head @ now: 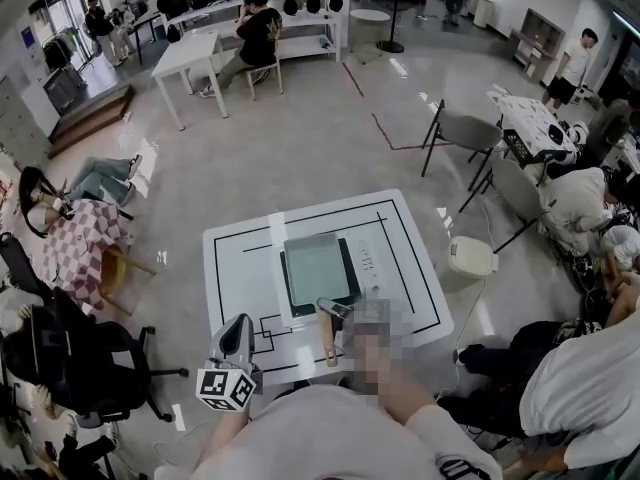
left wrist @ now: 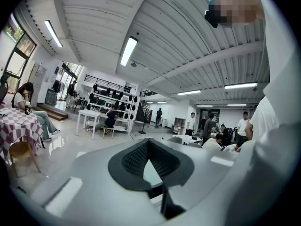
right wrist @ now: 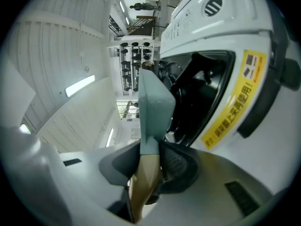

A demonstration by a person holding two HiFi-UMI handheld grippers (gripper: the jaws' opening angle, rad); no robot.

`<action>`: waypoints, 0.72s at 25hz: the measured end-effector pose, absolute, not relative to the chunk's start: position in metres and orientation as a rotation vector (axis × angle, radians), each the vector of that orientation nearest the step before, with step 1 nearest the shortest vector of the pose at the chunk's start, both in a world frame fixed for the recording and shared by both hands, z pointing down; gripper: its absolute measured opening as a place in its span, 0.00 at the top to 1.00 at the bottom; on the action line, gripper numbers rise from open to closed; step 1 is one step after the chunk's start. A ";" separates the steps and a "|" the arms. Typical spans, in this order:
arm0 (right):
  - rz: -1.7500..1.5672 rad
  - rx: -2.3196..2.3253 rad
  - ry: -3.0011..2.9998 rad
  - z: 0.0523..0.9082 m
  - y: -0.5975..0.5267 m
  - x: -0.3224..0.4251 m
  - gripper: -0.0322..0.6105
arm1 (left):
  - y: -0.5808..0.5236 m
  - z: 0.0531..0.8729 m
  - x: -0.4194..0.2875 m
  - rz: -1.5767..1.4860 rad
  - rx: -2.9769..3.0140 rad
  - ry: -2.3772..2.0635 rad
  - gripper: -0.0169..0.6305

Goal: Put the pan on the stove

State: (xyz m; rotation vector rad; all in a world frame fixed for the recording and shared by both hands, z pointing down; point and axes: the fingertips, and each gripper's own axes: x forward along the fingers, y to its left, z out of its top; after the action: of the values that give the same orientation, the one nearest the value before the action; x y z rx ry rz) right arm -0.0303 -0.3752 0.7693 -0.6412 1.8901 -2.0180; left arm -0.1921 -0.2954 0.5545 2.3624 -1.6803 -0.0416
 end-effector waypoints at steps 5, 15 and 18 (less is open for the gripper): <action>-2.019 -0.640 1.891 0.773 -0.379 -0.032 0.76 | -0.297 0.556 -0.192 -0.033 2.364 -1.676 0.96; -2.003 -0.753 2.013 0.761 -0.383 -0.035 0.67 | -0.299 0.553 -0.190 -0.044 2.371 -1.663 0.96; -1.983 -0.781 2.032 0.756 -0.383 -0.026 0.60 | -0.299 0.554 -0.187 -0.046 2.376 -1.655 0.96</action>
State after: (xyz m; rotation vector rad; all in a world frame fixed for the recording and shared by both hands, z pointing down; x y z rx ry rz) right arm -0.0264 -0.3830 0.7563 -0.7813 2.0319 -1.9833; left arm -0.1872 -0.2994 0.5543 2.3763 -1.6549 -0.0457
